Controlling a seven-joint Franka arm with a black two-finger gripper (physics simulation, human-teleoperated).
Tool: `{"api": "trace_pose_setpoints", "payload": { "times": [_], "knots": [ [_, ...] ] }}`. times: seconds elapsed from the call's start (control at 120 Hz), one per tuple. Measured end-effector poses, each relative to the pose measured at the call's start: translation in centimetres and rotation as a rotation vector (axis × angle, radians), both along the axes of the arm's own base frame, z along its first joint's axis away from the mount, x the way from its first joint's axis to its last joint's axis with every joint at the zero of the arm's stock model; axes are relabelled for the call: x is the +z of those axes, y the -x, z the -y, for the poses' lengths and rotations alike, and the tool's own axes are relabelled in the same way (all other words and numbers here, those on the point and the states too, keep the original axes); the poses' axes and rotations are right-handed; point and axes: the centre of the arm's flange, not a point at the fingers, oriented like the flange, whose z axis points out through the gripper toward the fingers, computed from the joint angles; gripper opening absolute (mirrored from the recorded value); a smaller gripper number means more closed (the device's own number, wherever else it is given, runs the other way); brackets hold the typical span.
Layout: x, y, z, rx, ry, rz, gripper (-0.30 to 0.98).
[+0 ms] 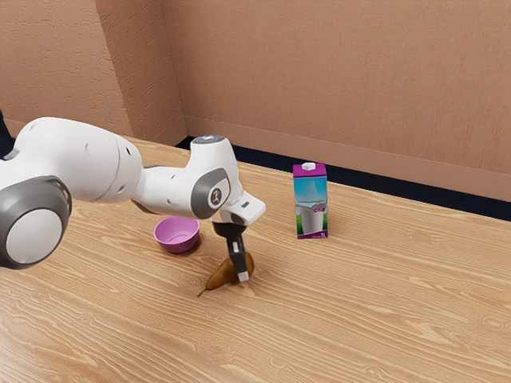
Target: Place the pear in the bowl.
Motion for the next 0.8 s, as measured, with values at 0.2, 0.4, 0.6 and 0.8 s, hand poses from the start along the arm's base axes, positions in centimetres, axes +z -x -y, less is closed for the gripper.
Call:
{"api": "trace_pose_setpoints", "payload": {
  "times": [0.2,0.4,0.6,0.8],
  "knots": [
    [0.3,-0.1,0.0,0.005,0.005,0.013,0.4],
    [4.0,-1.0,0.1,0.001,0.009,0.066,0.31],
    [7.5,-1.5,-4.7,0.046,-0.047,0.072,0.22],
    [13.5,-2.8,-7.7,0.066,-0.093,0.127,0.2]
  ]
}}
